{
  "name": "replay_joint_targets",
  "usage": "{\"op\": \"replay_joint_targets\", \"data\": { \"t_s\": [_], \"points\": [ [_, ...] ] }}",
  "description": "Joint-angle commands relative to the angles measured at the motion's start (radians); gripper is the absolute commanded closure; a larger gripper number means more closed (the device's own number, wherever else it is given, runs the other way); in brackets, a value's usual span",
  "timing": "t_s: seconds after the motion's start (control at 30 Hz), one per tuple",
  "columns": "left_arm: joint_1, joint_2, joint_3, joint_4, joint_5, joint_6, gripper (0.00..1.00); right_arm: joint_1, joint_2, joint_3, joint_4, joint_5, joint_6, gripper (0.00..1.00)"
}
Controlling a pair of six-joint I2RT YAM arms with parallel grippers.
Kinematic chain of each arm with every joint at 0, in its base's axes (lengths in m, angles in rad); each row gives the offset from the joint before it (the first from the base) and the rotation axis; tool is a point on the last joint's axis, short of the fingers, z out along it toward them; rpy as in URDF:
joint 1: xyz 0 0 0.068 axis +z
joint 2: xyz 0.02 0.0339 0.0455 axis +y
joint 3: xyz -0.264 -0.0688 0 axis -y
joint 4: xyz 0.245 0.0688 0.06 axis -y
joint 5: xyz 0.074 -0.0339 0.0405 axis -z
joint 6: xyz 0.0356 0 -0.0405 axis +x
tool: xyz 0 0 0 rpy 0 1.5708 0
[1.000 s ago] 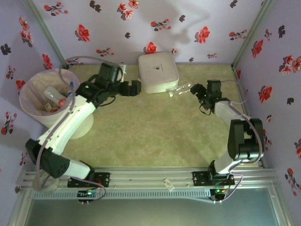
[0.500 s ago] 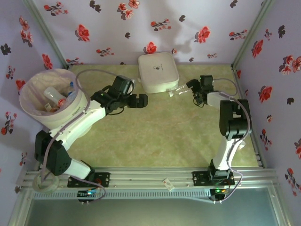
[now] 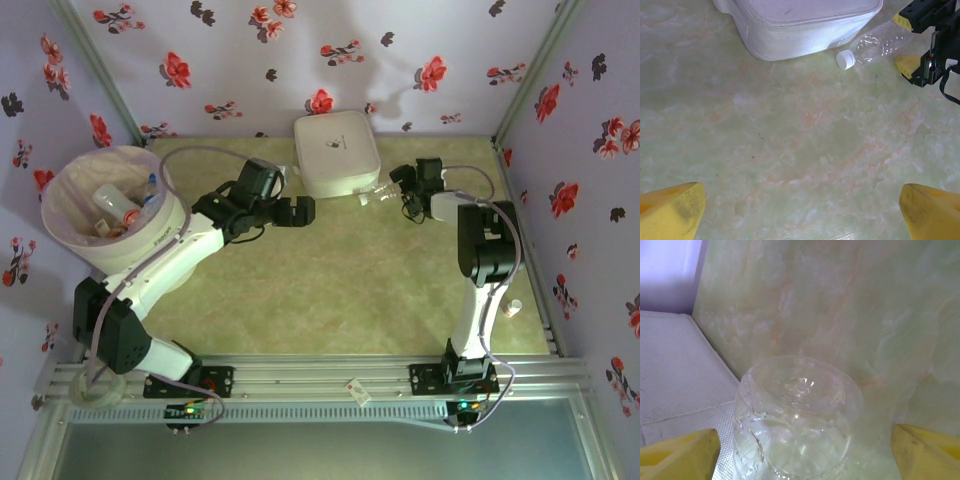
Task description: Put the plastic bottles in the bin
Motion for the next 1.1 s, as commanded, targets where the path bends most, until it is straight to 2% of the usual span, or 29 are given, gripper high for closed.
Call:
{"op": "replay_joint_targets", "data": {
  "t_s": [0.0, 0.33, 0.43, 0.87, 1.07],
  "points": [
    [0.0, -0.025, 0.009, 0.016, -0.013, -0.014, 0.0, 0.002, 0.03, 0.018, 0.006, 0.023, 0.018, 0.15],
    [-0.001, -0.019, 0.024, 0.003, -0.019, -0.003, 0.0, -0.008, 0.035, -0.008, 0.032, 0.011, 0.017, 0.28],
    [-0.001, -0.013, 0.031, 0.0, -0.02, -0.002, 0.0, -0.014, 0.023, -0.028, 0.056, 0.0, 0.028, 0.34],
    [-0.001, 0.013, 0.103, -0.037, -0.013, 0.056, 0.0, -0.04, -0.167, -0.158, 0.049, -0.066, -0.054, 0.36],
    [-0.001, 0.054, 0.149, -0.033, 0.111, 0.159, 0.0, -0.022, -0.333, -0.234, -0.018, -0.169, -0.213, 0.35]
  ]
}}
